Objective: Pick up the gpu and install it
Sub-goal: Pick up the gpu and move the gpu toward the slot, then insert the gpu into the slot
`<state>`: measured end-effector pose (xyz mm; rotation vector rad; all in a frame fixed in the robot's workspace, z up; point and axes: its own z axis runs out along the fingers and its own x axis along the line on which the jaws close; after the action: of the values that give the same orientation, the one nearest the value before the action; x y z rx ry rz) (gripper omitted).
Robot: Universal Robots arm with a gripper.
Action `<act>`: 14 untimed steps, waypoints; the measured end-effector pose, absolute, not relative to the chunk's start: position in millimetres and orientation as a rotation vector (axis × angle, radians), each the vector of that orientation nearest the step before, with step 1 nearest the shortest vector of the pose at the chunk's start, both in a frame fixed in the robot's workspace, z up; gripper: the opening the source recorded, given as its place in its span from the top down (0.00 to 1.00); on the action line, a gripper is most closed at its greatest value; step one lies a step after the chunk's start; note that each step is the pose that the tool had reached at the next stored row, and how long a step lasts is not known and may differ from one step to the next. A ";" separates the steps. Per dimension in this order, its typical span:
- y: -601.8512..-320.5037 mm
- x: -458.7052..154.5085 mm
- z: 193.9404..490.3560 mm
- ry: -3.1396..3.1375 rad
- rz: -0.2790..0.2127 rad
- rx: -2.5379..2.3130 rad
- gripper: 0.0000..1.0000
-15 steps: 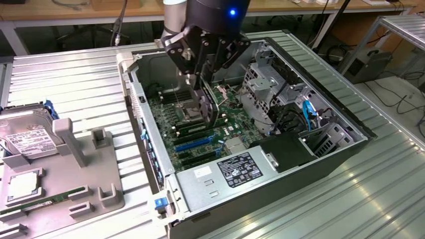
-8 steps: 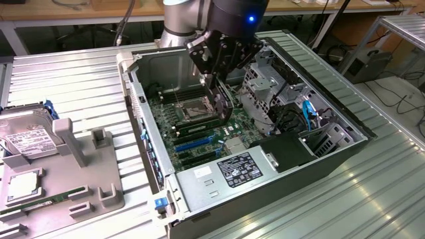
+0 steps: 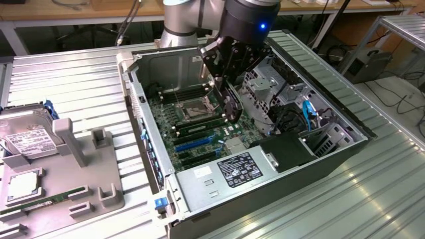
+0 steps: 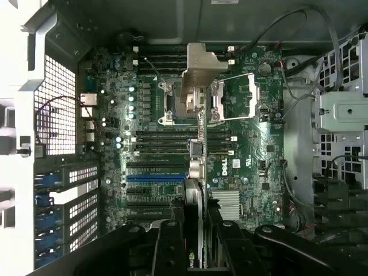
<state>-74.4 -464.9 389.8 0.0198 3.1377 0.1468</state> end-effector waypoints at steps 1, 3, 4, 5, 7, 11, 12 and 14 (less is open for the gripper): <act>-464.9 -74.4 389.8 3.138 0.147 0.020 0.74; -464.9 -74.4 389.8 3.138 0.147 0.020 0.74; -464.9 -74.4 389.8 3.138 0.147 0.020 0.74; -464.9 -74.4 389.8 3.138 0.147 0.020 0.74; -464.9 -74.4 389.8 3.138 0.147 0.020 0.74; -464.9 -74.4 389.8 3.138 0.147 0.020 0.74; -464.9 -74.4 389.8 3.138 0.147 0.020 0.74; -464.9 -74.3 389.8 3.138 0.147 0.020 0.74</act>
<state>-74.3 -464.9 389.8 0.0198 3.1382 0.1470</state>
